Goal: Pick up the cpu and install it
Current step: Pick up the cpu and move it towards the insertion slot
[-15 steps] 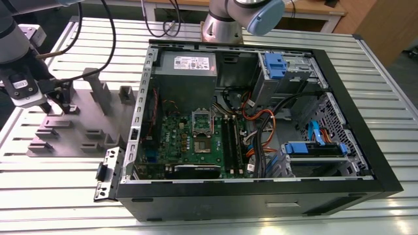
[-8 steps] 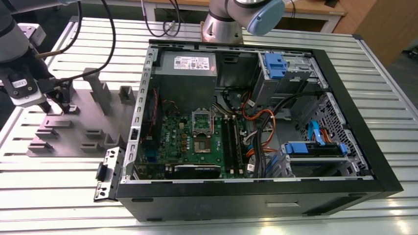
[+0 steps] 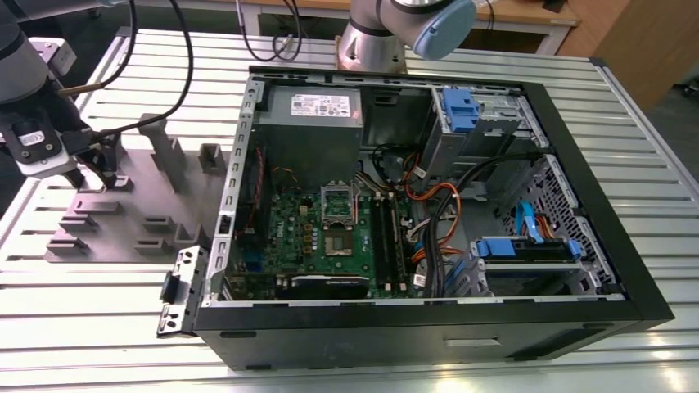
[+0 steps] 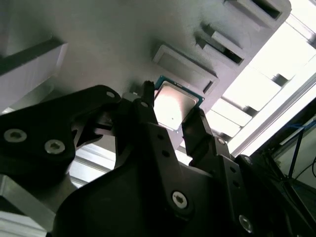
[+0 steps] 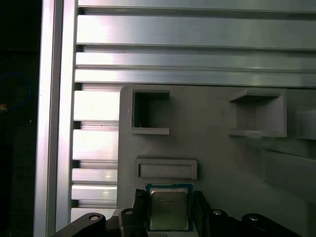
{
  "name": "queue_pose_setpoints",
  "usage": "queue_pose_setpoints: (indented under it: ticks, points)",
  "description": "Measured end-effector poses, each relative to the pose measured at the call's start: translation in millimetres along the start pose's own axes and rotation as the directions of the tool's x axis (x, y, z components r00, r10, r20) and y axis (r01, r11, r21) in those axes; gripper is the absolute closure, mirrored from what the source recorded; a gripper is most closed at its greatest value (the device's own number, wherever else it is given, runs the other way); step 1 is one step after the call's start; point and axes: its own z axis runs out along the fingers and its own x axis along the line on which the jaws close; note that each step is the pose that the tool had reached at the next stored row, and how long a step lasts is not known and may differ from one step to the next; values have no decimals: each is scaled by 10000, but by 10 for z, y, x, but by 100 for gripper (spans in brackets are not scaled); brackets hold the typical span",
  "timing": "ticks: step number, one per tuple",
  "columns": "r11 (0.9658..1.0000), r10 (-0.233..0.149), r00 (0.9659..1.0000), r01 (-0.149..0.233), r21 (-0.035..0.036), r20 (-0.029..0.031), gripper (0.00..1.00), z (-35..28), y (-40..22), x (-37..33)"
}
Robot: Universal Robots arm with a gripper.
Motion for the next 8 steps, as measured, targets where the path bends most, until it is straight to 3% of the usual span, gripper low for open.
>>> queue_pose_setpoints:
  ticks: [8]
  points:
    - [10000,0,10000,0,1,-3,53,-12,1,0]
